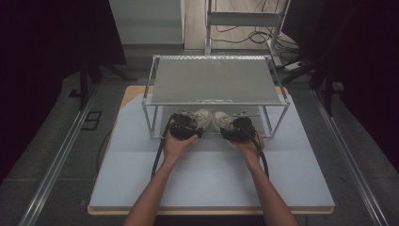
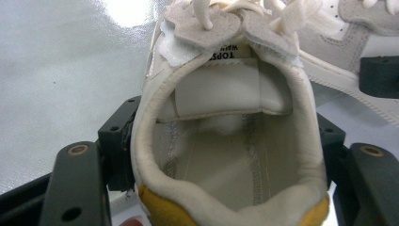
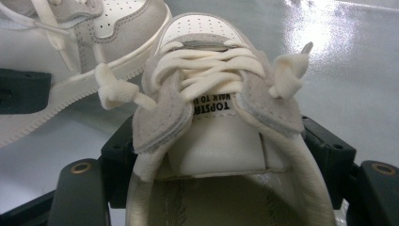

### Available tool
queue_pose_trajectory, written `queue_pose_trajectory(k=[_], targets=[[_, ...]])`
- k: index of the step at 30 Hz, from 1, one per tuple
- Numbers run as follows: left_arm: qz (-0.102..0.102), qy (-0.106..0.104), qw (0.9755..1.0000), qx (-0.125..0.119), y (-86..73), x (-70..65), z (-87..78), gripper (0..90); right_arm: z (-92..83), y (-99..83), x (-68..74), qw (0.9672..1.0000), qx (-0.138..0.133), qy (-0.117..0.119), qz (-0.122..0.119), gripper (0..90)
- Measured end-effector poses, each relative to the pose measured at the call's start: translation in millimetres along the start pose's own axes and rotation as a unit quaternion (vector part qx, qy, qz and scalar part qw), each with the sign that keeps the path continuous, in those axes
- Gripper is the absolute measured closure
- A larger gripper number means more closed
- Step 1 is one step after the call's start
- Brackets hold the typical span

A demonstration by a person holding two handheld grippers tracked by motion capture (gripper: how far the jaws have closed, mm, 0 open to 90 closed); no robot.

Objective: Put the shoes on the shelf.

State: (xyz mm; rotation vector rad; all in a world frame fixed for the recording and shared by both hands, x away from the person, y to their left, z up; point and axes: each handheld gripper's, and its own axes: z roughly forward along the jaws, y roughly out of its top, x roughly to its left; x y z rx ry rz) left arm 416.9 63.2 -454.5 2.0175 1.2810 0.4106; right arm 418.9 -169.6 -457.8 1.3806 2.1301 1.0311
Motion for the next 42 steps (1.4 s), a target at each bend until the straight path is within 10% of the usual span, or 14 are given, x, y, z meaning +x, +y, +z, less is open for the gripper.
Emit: queue_pose_trajectory(k=[10,11,12,13,16,17,18,26,28,29,33,42], targets=[[-0.017,0.015,0.9997,0.009,3.8,-0.4,11.2,30.0,17.6,2.9,-1.3,0.9998,0.000,-0.018,0.012,27.9],[-0.051,0.001,0.9986,0.012,3.0,-5.0,15.8,30.0,21.2,2.5,-2.2,0.9996,0.002,-0.020,0.018,27.8],[-0.051,0.001,0.9986,0.012,3.0,-5.0,15.8,30.0,21.2,2.5,-2.2,0.9996,0.002,-0.020,0.018,27.8],[-0.008,0.011,0.9998,0.014,4.2,1.0,16.5,30.0,22.5,2.6,-2.6,0.9996,0.004,-0.021,0.018,27.7],[-0.044,-0.004,0.9988,0.020,2.3,-4.4,20.5,29.8,27.0,2.6,-2.1,0.9994,0.006,-0.028,0.021,27.5],[-0.038,-0.004,0.9990,0.023,1.9,-4.1,22.9,29.7,29.8,2.7,-2.5,0.9991,0.004,-0.036,0.020,27.5],[0.078,0.030,0.9962,0.023,6.8,11.5,22.6,29.6,31.0,2.8,-1.5,0.9991,0.010,-0.031,0.027,27.4],[0.115,0.036,0.9923,0.026,9.2,11.0,25.4,26.6,33.0,1.8,-1.2,0.9989,0.005,-0.040,0.022,26.3],[0.103,0.032,0.9940,0.020,8.3,10.7,24.1,22.3,32.3,1.3,-1.3,0.9989,-0.003,-0.042,0.021,25.8],[-0.030,0.007,0.9995,0.006,1.4,-7.4,18.9,21.6,28.0,0.2,-0.9,0.9984,-0.022,-0.043,0.029,23.9],[-0.002,0.001,0.9999,-0.010,-2.6,-3.0,2.5,20.2,11.7,-1.8,-1.0,0.9985,-0.041,-0.031,0.020,23.2],[-0.026,-0.005,0.9972,-0.070,-28.6,1.4,-50.1,42.8,-43.6,-18.3,-16.6,0.9955,-0.093,0.006,0.015,45.9]])
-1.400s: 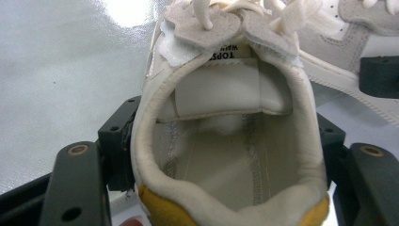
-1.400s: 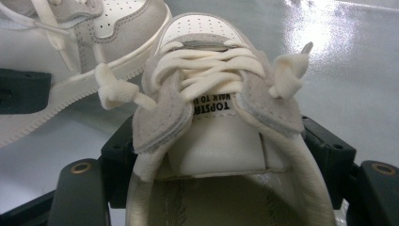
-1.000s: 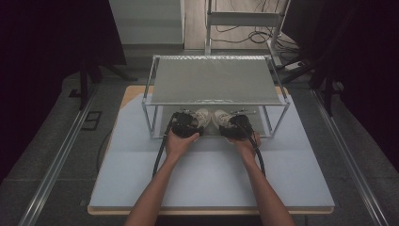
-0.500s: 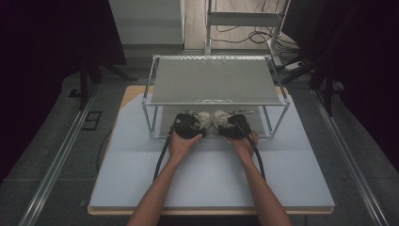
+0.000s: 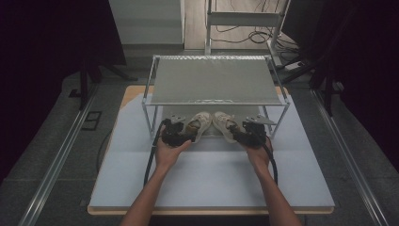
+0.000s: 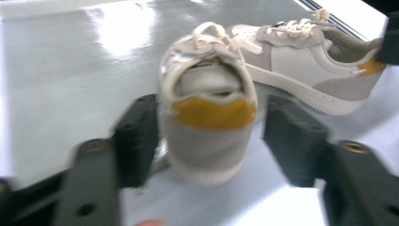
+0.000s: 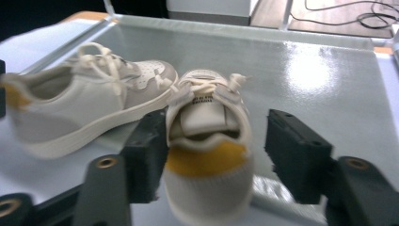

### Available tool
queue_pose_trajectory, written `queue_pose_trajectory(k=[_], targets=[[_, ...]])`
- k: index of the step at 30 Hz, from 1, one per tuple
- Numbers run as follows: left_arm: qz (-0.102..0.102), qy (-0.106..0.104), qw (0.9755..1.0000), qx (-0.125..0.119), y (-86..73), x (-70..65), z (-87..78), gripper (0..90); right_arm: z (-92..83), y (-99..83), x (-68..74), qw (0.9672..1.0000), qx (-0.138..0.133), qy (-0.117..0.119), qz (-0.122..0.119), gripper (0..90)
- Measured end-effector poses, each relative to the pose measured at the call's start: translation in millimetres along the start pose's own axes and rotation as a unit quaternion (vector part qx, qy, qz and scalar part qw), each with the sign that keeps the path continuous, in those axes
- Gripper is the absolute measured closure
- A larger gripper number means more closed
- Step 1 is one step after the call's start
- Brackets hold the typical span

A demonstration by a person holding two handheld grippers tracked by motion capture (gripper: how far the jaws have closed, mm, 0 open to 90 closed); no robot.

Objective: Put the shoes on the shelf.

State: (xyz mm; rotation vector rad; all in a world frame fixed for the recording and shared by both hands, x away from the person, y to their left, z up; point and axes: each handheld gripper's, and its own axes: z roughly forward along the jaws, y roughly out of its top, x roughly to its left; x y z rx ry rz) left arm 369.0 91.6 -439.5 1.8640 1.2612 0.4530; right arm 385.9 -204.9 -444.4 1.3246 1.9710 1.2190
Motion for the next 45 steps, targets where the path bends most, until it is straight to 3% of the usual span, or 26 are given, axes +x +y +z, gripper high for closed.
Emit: queue_pose_trajectory(k=[2,3,4,5,8,11,15,19,28,31,35,45], targets=[[0.000,-0.003,1.0000,-0.002,-2.1,2.6,-4.8,54.5,-5.6,-1.2,-2.7,1.0000,-0.002,0.007,-0.002,50.0],[-0.004,0.000,1.0000,-0.008,-6.1,8.4,-12.7,60.6,-16.7,-4.8,-7.8,0.9998,-0.014,0.011,-0.006,60.9],[-0.004,0.000,1.0000,-0.008,-6.1,8.4,-12.7,65.2,-16.7,-4.8,-7.8,0.9998,-0.014,0.011,-0.006,60.9],[-0.007,0.002,1.0000,-0.004,-9.4,15.9,-16.7,69.7,-25.3,-8.8,-14.0,0.9997,-0.015,0.016,-0.007,70.9],[-0.010,0.002,0.9999,0.004,-13.0,22.8,-16.6,79.8,-30.8,-12.9,-20.2,0.9998,-0.012,0.006,-0.015,78.6],[-0.015,-0.006,0.9996,0.024,-20.4,29.1,-7.9,83.7,-29.9,-20.2,-35.0,0.9999,0.010,-0.002,-0.011,86.8],[-0.018,-0.016,0.9990,0.037,-25.4,26.2,5.4,83.7,-19.1,-27.1,-40.7,0.9995,0.030,-0.005,-0.007,89.3],[-0.016,-0.026,0.9986,0.044,-26.9,20.3,14.6,82.5,-9.5,-30.1,-36.3,0.9992,0.039,-0.002,-0.009,89.4],[-0.019,-0.029,0.9984,0.044,-26.5,17.2,18.5,82.3,7.6,-35.1,-30.0,0.9987,0.049,0.006,-0.010,89.4],[-0.017,-0.034,0.9983,0.044,-26.5,15.6,19.1,82.8,10.1,-36.5,-24.3,0.9986,0.050,0.003,-0.016,89.6],[-0.012,-0.041,0.9980,0.045,-25.5,9.9,22.1,82.4,10.4,-37.2,-22.7,0.9986,0.049,0.014,-0.008,89.6],[-0.011,-0.065,0.9967,0.048,-21.3,-6.6,31.9,81.7,13.6,-37.6,-6.3,0.9979,0.048,0.037,-0.024,89.6]])
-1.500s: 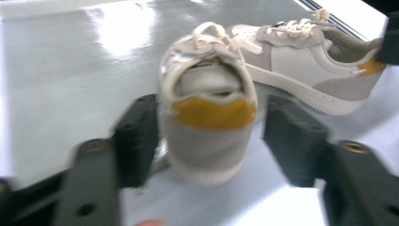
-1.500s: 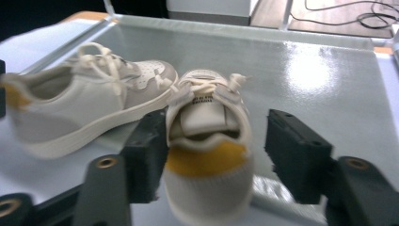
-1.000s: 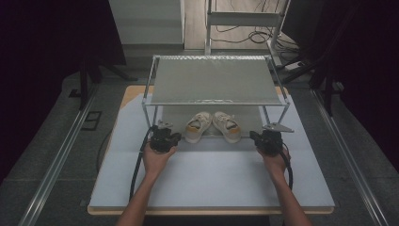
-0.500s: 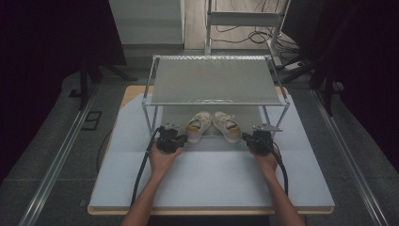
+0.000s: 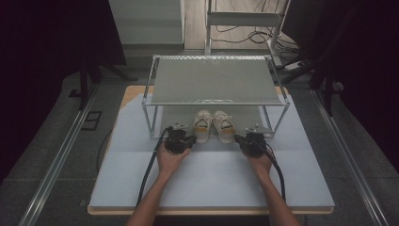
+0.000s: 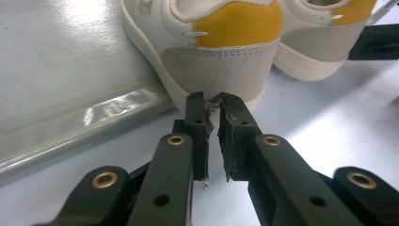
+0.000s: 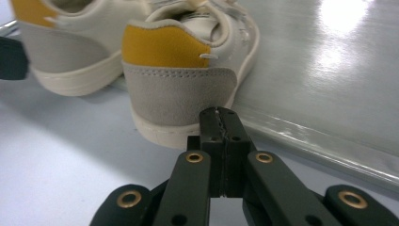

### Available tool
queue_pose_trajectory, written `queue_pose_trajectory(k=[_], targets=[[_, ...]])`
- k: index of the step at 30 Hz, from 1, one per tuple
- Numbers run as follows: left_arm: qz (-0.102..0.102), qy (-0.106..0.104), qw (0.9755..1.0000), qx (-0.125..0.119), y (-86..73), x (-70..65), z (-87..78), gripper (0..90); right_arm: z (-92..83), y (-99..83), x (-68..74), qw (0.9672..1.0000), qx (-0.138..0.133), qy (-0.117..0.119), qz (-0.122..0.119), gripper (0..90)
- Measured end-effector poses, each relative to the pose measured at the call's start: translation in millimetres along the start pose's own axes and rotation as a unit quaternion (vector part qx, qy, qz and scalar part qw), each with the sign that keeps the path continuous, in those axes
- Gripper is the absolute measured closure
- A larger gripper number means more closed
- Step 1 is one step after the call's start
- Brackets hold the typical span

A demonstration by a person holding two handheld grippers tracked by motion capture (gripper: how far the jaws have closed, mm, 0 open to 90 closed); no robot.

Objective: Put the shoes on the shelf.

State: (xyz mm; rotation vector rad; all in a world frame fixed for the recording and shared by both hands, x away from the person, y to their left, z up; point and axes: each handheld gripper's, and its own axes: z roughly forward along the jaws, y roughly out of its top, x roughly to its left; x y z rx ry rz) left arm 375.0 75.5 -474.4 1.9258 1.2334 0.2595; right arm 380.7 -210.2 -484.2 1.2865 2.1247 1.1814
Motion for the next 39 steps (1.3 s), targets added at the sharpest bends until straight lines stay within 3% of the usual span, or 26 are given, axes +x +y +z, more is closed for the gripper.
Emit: queue_pose_trajectory(k=[13,19,25,26,29,35,37,39], targets=[[0.025,-0.001,0.9996,0.015,11.8,-9.6,11.0,81.3,8.2,2.5,14.3,0.9997,-0.002,0.022,-0.013,89.7],[0.021,0.002,0.9997,0.014,14.3,-9.5,13.8,81.2,9.0,3.5,15.0,0.9996,0.001,0.025,-0.015,89.7],[0.014,0.009,0.9997,0.019,18.5,-5.8,17.4,81.1,11.4,4.2,16.9,0.9995,0.000,0.030,-0.012,89.7],[0.025,0.009,0.9994,0.020,20.2,-3.8,17.9,81.1,11.8,4.1,17.5,0.9995,-0.001,0.030,-0.013,89.7],[0.028,0.011,0.9993,0.022,23.7,-0.6,20.8,80.9,12.8,4.1,18.0,0.9994,-0.003,0.032,-0.011,89.6],[0.021,0.009,0.9996,0.020,26.9,4.2,27.9,80.3,12.3,4.0,17.9,0.9994,-0.001,0.033,-0.012,89.6],[0.023,0.007,0.9995,0.021,27.8,5.0,28.2,80.3,9.2,4.3,18.6,0.9993,-0.002,0.035,-0.012,89.6],[0.038,0.010,0.9990,0.024,29.5,6.3,28.5,80.3,5.1,4.5,22.1,0.9990,-0.003,0.041,-0.017,89.6]])
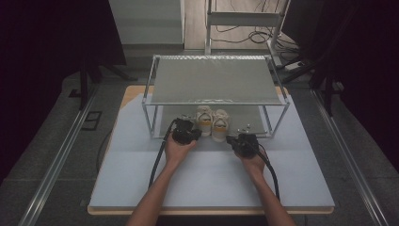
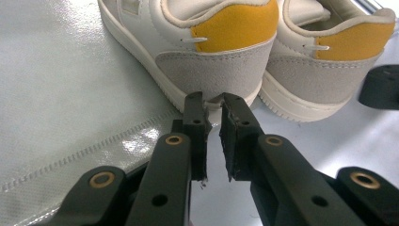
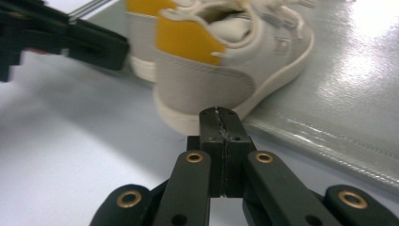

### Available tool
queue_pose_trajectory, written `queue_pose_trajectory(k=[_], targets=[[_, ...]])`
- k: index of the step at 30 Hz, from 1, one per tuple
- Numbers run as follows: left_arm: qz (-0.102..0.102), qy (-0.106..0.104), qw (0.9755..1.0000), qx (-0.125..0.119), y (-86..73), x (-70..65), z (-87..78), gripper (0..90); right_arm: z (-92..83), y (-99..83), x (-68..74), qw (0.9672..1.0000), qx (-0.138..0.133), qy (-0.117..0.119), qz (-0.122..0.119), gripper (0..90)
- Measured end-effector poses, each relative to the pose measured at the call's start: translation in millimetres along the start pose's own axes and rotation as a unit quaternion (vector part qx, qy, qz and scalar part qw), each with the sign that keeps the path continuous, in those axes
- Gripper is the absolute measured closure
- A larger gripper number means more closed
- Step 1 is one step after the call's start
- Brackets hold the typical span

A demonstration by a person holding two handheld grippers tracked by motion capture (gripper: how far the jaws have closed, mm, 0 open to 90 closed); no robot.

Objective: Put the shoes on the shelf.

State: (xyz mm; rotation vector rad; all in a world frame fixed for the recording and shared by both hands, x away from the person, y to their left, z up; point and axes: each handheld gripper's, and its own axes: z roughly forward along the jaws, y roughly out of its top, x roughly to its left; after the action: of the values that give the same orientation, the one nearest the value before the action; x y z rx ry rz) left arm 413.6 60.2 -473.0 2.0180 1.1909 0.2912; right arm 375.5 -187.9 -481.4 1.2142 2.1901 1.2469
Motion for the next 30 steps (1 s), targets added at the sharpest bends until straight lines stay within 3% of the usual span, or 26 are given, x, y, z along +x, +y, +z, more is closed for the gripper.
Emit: queue_pose_trajectory(k=[3,7,16,18,22,24,26,30], targets=[[-0.003,0.000,1.0000,0.002,1.2,-0.5,0.4,80.3,-3.6,1.1,10.1,0.9998,-0.004,0.014,-0.015,89.6],[-0.004,0.001,1.0000,0.001,0.2,-0.9,0.5,80.7,1.6,2.6,11.4,0.9998,-0.003,0.007,-0.018,89.6],[0.000,-0.005,1.0000,0.007,-0.3,-0.4,1.2,80.5,10.8,9.4,-2.0,0.9999,-0.012,-0.009,-0.001,89.6],[-0.013,-0.006,0.9999,0.009,-1.1,-3.3,1.8,80.4,13.1,13.1,-4.0,0.9996,-0.016,-0.021,-0.001,89.5],[-0.014,-0.009,0.9998,0.008,-0.4,-4.7,3.5,80.5,15.3,18.3,-8.9,0.9987,-0.025,-0.044,-0.006,89.5],[-0.013,-0.008,0.9998,0.009,0.0,-5.1,3.7,80.4,16.7,18.2,-13.8,0.9984,-0.025,-0.050,0.001,89.5],[0.001,-0.008,0.9999,0.009,1.2,-3.0,4.0,80.4,17.2,18.0,-16.5,0.9984,-0.024,-0.050,0.004,89.5],[0.001,-0.011,0.9999,0.010,2.0,-3.7,5.0,80.4,20.0,18.2,-23.7,0.9980,-0.022,-0.059,0.012,89.6]])
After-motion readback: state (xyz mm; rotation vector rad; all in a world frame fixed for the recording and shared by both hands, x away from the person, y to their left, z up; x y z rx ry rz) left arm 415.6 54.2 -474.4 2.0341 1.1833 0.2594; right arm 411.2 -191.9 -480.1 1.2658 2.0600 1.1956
